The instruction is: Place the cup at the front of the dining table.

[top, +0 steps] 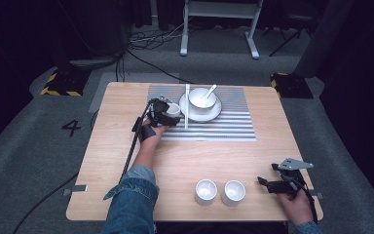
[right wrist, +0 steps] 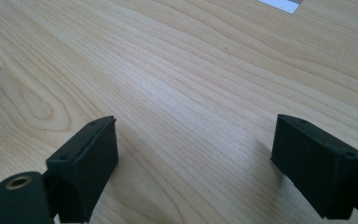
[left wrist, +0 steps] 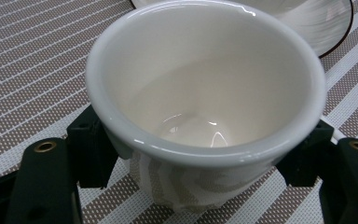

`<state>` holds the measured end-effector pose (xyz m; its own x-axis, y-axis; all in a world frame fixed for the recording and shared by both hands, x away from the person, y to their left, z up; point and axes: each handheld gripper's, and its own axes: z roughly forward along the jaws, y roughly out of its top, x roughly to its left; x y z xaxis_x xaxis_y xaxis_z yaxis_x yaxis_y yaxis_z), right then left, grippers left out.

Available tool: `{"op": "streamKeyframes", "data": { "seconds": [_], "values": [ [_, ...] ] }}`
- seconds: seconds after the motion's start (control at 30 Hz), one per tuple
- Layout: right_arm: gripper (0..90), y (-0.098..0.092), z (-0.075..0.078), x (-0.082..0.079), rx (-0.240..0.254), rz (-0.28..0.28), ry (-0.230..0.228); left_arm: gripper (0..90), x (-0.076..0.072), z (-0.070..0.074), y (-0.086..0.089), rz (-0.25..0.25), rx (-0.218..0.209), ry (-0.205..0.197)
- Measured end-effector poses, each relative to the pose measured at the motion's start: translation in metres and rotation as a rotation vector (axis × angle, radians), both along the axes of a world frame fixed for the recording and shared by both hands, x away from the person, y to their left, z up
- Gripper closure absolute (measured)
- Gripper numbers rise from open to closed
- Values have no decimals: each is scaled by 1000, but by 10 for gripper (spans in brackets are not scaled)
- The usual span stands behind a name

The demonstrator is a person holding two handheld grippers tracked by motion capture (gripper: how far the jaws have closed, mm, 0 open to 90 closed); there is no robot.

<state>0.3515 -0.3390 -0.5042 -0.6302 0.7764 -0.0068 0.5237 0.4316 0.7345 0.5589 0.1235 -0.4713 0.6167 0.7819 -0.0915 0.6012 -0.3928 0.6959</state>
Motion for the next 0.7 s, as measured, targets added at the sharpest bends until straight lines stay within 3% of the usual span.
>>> {"op": "streamKeyframes", "data": {
  "seconds": [0.1,0.7],
  "values": [
    [146,0,0,0,0,0,0,269,0,-2,-2,11,29,8],
    [146,0,0,0,0,0,0,263,0,-5,-2,15,54,50]
  ]
}}
